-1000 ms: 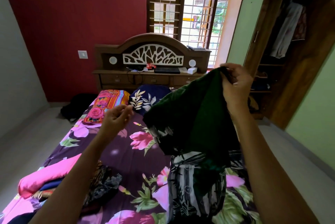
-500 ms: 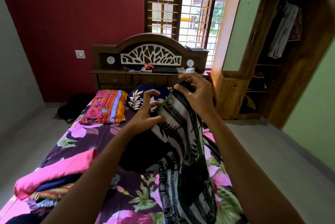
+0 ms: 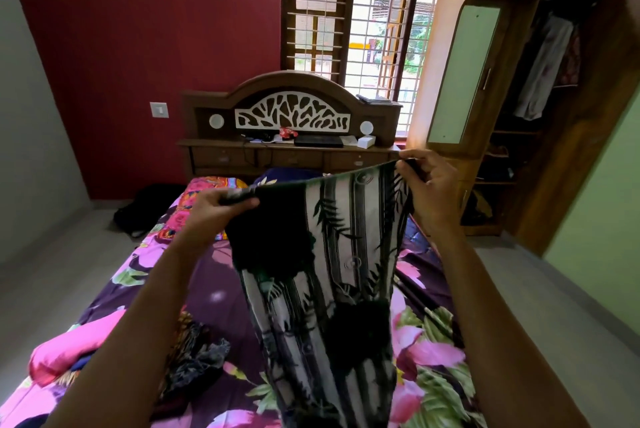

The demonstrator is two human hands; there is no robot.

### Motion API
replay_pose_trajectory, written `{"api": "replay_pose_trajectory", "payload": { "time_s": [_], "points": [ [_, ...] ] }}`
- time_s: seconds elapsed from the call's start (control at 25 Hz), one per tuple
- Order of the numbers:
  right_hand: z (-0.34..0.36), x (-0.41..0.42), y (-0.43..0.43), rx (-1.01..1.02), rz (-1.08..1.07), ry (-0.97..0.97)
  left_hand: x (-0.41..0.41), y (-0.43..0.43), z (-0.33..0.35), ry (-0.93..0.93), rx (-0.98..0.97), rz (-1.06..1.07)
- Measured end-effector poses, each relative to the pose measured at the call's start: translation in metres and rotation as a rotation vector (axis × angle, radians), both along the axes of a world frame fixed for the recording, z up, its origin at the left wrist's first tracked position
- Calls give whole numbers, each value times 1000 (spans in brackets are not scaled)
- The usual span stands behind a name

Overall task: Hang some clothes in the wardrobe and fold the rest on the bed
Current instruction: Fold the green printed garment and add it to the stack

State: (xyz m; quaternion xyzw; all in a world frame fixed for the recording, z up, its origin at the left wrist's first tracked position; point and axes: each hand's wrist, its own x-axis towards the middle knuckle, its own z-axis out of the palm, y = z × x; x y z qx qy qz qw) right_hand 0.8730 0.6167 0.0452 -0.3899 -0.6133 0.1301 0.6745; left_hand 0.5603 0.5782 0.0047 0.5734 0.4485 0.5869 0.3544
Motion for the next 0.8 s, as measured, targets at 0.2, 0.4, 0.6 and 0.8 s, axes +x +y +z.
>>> {"api": "replay_pose_trajectory", "payload": {
  "time_s": [0.2,0.4,0.6,0.8],
  "points": [
    [12,23,6,11,-105,75,16,3,55,-296,83,-124],
    [-22,24,14,-20,-383,-482,-1,12,33,414,212,213],
    [-29,3,16,-283,-435,-431,3,17,16,894,227,431],
    [-38,4,19,-421,-265,-278,13,2,9,1000,-20,608]
  ]
}}
